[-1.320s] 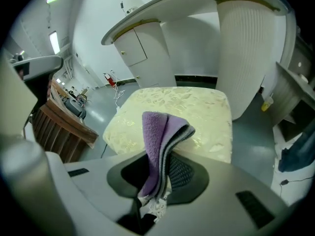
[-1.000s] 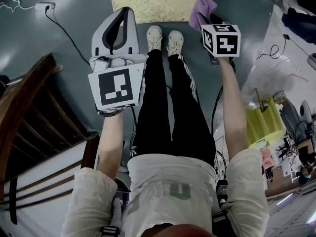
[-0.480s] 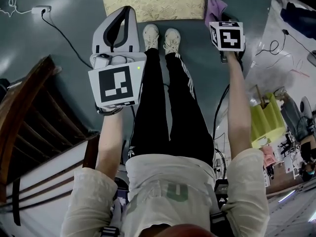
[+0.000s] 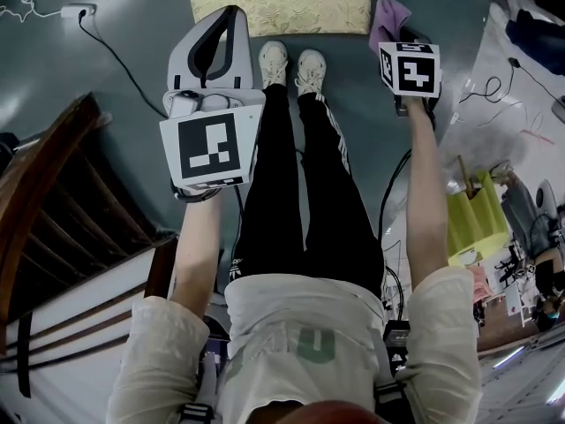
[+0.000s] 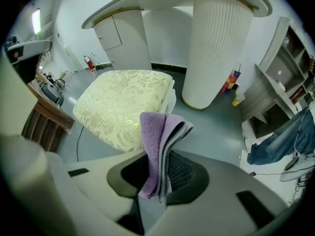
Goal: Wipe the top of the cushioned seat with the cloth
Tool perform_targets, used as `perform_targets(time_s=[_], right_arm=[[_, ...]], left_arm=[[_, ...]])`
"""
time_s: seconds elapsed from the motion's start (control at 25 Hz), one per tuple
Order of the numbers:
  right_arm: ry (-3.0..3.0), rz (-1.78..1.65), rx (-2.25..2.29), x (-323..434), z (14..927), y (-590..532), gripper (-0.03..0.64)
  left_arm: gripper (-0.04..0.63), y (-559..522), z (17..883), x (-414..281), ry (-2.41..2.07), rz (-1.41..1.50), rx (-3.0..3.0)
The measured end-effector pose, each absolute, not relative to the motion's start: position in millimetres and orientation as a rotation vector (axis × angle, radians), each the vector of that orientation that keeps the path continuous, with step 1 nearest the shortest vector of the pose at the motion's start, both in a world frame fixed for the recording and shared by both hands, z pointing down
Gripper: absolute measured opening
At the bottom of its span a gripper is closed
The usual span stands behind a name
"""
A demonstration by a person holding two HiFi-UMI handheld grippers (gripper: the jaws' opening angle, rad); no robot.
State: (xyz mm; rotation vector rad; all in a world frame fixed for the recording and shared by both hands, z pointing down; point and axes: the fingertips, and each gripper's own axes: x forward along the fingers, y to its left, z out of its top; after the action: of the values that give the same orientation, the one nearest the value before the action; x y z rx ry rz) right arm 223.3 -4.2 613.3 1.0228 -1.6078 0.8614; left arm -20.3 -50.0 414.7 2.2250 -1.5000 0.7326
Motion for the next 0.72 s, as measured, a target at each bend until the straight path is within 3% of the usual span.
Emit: perform_targets(time_s=[0.28,0.72], right_arm=[[-1.713,0.669,1.179,208.3,512.7,-43.1,0.091],[-2.117,0.251,1.547,134.5,146.0,-89.8,0.091]], left_arm=[[0.006,-65.9,352.5,-10.7,-1.594,0.603,2.241],[0.006,-81.9,82.7,-30.7,-1.840,0.264,2.407]])
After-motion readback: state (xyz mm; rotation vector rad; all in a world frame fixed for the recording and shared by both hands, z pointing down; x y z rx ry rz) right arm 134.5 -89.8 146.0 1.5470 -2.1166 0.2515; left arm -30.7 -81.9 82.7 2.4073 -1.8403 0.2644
